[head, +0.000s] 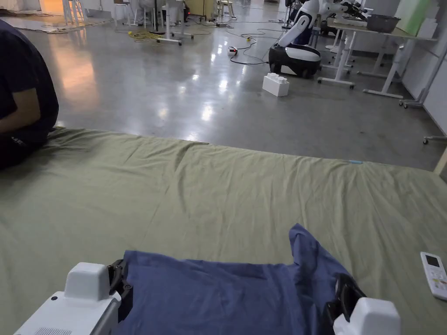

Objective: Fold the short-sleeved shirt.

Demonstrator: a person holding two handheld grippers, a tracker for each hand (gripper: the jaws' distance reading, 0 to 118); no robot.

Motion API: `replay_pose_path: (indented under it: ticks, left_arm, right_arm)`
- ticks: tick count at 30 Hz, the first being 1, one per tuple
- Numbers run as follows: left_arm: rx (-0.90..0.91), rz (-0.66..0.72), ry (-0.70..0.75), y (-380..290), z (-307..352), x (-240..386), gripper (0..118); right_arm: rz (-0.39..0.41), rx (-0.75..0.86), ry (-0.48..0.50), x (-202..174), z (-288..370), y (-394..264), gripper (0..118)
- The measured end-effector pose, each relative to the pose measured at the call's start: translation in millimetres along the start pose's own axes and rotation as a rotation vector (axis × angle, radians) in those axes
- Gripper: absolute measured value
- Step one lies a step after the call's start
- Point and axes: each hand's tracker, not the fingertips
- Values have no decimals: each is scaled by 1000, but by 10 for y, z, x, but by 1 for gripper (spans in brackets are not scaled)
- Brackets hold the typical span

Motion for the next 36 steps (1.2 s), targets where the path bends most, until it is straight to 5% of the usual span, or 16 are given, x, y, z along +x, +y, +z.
replay_pose_path:
  ticks: [9, 11, 13, 15, 23, 29, 33, 36]
  left_arm:
    - [-390, 52, 49, 172, -1780, -589, 3]
    - [-473, 76, 22, 159, -2094, -666, 20]
    - [-542, 108, -8, 68, -2351, -720, 53]
    - [-558, 126, -34, -1, -2525, -740, 67]
    - [-642, 23, 9, -252, -2823, -601, 66]
    - [-615, -38, -24, -241, -2738, -470, 7]
    - [-628, -20, -36, -221, -2703, -459, 6]
    - [-620, -42, -27, -180, -2655, -445, 6]
  right_arm:
    - [5, -123, -7, 90, -360, -306, 1]
    - [1, -156, -15, 117, -402, -383, 1]
    - [-1, -175, -23, 150, -435, -454, 1]
    - [2, -200, -32, 187, -456, -519, 1]
    - [-14, -289, -68, 405, -564, -730, 1]
    - [-59, -455, -85, 752, -1008, -868, 2]
    - [-84, -580, -60, 1044, -1571, -903, 46]
    - [-33, -658, -50, 1171, -2017, -914, 53]
